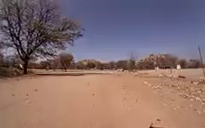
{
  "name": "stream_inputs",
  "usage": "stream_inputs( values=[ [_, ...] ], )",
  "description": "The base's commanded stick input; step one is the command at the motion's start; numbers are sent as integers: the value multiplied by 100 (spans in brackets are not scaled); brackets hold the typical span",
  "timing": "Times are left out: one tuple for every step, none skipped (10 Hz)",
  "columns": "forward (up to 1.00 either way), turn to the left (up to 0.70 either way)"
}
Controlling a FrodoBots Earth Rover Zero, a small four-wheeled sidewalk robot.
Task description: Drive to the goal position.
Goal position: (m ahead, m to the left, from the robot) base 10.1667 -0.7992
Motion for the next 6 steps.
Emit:
stream_inputs(
  values=[
    [50, 0],
    [50, 0],
    [50, 0],
    [50, 0],
    [50, 0],
    [50, 0]
  ],
)
